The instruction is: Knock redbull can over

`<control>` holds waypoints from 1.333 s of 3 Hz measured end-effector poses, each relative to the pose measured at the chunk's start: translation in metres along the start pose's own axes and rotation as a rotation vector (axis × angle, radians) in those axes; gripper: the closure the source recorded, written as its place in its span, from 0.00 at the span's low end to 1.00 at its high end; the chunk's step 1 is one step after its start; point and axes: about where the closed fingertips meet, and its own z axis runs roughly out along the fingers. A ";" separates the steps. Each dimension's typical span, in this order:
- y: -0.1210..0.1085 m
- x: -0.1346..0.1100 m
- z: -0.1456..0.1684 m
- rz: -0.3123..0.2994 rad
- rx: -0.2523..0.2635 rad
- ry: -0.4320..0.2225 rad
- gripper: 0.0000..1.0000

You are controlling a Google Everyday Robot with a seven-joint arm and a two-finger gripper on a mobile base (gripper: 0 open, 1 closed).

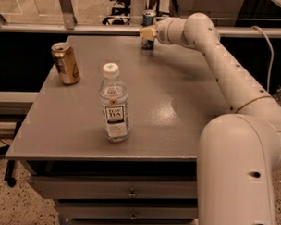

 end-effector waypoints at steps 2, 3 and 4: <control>0.016 -0.025 -0.055 -0.063 -0.063 -0.008 1.00; 0.036 -0.033 -0.103 -0.169 -0.149 0.035 1.00; 0.046 -0.025 -0.143 -0.271 -0.241 0.099 1.00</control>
Offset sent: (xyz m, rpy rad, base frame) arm -0.1011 -0.0360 0.0742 -0.0931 -0.0676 0.1711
